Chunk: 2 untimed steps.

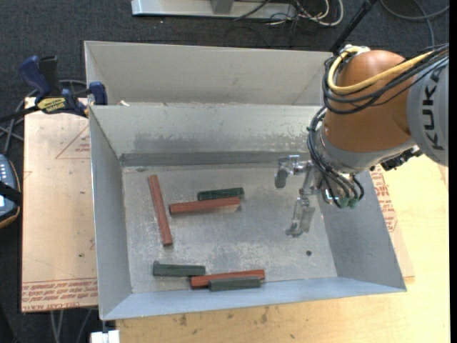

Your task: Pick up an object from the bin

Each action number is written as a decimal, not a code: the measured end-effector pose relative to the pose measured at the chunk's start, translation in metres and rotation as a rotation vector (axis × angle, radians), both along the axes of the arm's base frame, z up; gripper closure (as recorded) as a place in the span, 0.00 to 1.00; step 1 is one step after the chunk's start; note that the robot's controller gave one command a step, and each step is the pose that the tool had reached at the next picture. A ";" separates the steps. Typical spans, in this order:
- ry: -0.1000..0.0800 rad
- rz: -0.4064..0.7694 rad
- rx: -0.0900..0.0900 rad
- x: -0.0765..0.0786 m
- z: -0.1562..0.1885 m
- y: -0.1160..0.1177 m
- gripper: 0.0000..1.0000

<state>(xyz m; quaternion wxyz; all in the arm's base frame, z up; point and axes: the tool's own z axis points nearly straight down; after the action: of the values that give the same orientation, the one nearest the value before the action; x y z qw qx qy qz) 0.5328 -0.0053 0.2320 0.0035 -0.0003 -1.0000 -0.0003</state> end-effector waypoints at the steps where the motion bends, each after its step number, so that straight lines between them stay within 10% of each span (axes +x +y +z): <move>1: -0.008 0.000 0.000 0.001 0.004 0.000 0.00; 2: -0.015 0.030 0.000 0.034 -0.067 0.032 0.00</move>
Offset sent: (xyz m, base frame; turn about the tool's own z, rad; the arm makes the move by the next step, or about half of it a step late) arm 0.0708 0.0727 -0.1620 -0.0646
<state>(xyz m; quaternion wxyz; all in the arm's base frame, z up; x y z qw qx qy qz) 0.5672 0.0270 0.1648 -0.0039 0.0145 -0.9999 -0.0004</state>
